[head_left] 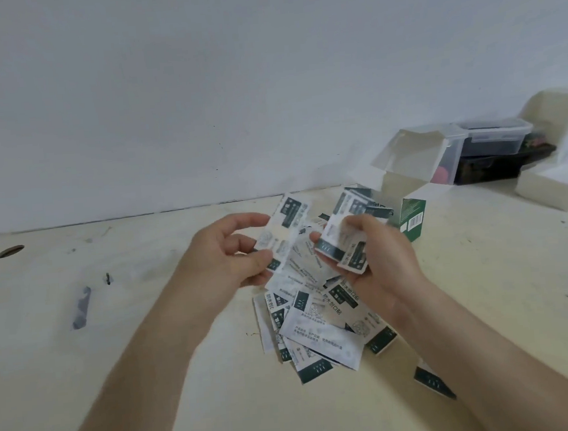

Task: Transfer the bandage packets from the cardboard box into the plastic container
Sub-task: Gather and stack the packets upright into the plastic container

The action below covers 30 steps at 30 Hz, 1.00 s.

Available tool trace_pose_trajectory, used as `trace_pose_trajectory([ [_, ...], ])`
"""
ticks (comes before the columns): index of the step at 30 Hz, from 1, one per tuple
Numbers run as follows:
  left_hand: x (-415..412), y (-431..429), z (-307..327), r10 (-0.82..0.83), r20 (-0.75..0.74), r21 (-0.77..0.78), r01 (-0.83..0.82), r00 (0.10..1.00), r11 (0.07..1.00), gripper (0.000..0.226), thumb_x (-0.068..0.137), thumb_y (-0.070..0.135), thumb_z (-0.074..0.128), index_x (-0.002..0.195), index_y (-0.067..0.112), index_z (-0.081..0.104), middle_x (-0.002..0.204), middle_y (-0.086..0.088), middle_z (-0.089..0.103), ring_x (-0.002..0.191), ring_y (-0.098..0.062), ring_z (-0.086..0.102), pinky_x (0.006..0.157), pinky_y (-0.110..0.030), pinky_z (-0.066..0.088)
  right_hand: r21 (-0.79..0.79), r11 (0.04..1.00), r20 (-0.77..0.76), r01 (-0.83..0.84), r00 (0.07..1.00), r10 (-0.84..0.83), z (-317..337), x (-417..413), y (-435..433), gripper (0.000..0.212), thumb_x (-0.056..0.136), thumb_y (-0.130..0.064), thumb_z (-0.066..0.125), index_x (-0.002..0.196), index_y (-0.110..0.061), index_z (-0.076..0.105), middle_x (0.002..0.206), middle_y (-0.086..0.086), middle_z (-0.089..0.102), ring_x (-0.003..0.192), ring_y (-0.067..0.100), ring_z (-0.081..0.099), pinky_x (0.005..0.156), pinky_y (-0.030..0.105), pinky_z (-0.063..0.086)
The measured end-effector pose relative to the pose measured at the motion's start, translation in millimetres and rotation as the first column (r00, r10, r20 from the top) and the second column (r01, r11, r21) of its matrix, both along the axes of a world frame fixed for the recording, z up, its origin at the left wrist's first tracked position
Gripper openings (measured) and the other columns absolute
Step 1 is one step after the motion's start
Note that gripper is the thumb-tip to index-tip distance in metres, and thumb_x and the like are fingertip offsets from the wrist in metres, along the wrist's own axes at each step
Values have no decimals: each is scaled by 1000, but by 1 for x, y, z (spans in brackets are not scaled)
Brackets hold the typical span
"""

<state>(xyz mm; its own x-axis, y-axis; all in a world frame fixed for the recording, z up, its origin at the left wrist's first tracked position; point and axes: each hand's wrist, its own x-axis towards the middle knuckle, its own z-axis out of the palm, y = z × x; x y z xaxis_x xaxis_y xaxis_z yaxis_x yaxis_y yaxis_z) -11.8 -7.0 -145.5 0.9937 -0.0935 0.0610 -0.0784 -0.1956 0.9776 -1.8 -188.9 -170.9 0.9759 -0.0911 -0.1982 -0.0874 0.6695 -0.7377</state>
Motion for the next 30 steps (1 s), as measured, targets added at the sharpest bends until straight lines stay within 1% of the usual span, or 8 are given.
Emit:
trace_pose_trajectory([
  [5,0,-34,-20,117,121,133,-133,986,982,43,83,5,70,116,31,61,78,3,70,64,-13,70,70,-36,59,-25,954,37,-299,953,300,-9,-3,20,43,96,-41,51,118,-8,65,112,23,70,102,37,69,88,47,56],
  [8,-3,-39,-29,110,274,300,-194,955,934,46,80,17,73,117,40,58,78,9,60,67,-13,66,69,-35,57,-110,960,49,-256,964,262,-12,-3,22,28,93,-25,60,112,-5,67,109,25,69,95,37,69,81,49,57],
  [12,-9,-46,-36,-50,434,548,-220,900,807,68,76,29,70,135,44,39,101,20,43,86,-1,52,75,-17,45,-109,973,93,-204,972,215,-11,-2,19,17,94,-10,56,88,-8,71,83,12,72,70,22,69,68,36,55],
  [16,-7,-37,-36,-251,440,690,-146,862,709,108,70,41,76,148,47,3,147,23,2,136,-2,5,102,-21,33,-260,934,51,-246,962,267,-8,-6,18,10,91,-8,58,85,-5,66,77,16,68,70,27,66,58,34,54],
  [20,-6,-29,-32,-321,310,777,-44,895,628,129,62,50,82,138,58,-21,145,31,-34,137,2,-30,112,-29,13,-469,801,-37,-372,915,403,-11,-14,26,14,88,-3,56,75,-7,51,63,13,54,54,21,57,46,25,44],
  [23,-5,-26,-32,-370,309,789,-19,876,614,125,59,50,83,141,57,-11,150,31,-22,142,-2,-17,118,-34,17,-480,762,-36,-435,878,478,-14,-16,30,6,86,4,49,85,-2,51,73,17,49,61,24,54,54,31,43],
  [27,-7,-29,-36,-433,452,765,-90,780,638,97,65,37,70,147,43,18,152,20,5,138,-4,10,112,-30,30,-383,789,46,-480,843,535,-12,-12,27,24,89,9,41,105,4,58,80,18,62,70,23,66,57,29,49],
  [30,-10,-33,-34,-454,526,722,-95,719,685,88,67,31,66,144,40,27,149,19,18,133,-5,23,104,-30,40,-392,763,89,-513,805,587,-5,-13,21,18,91,5,44,98,-2,59,79,18,56,70,29,59,56,29,45],
])
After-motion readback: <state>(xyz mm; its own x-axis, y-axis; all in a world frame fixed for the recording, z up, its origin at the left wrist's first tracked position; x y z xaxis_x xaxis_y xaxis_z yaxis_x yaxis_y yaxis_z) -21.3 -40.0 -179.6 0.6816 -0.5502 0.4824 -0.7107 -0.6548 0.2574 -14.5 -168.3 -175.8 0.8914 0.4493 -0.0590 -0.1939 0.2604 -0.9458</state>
